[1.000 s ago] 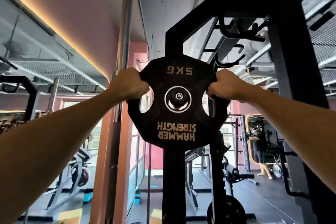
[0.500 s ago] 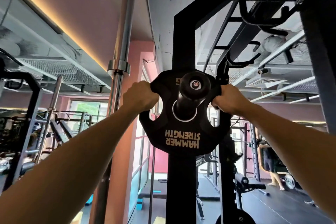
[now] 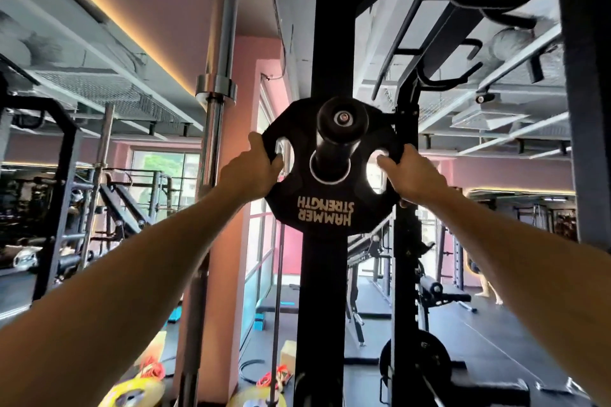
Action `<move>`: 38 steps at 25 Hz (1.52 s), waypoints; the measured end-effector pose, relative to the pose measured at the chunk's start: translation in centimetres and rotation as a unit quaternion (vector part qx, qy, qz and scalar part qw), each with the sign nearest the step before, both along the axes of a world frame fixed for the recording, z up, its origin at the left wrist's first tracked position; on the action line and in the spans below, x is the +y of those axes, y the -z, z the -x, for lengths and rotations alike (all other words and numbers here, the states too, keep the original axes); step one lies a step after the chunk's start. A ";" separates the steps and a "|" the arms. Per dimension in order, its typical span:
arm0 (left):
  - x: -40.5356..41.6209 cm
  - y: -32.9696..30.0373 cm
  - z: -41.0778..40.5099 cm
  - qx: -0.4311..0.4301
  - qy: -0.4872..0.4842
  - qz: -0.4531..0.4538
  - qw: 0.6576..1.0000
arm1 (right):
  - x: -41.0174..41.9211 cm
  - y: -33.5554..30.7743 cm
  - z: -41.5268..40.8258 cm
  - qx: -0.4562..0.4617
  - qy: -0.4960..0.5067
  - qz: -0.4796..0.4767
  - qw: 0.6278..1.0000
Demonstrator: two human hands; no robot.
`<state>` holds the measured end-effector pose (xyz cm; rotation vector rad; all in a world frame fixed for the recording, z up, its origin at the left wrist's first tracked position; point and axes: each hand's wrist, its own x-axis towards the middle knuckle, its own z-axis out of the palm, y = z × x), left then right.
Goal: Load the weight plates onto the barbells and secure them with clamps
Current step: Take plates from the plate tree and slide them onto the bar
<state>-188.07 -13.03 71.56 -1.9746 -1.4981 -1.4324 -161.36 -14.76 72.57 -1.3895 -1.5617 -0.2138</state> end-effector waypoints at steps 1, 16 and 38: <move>-0.7 1.3 0.1 0.002 0.004 0.023 1.000 | -0.5 1.5 -0.1 -0.003 -0.006 0.023 1.000; -19.5 16.9 1.0 0.066 0.054 0.270 0.959 | -19.4 15.6 -2.9 -0.107 -0.102 0.252 0.956; -46.8 14.6 -23.4 0.094 0.153 0.238 0.954 | -50.2 16.0 -29.1 -0.053 -0.001 0.271 0.961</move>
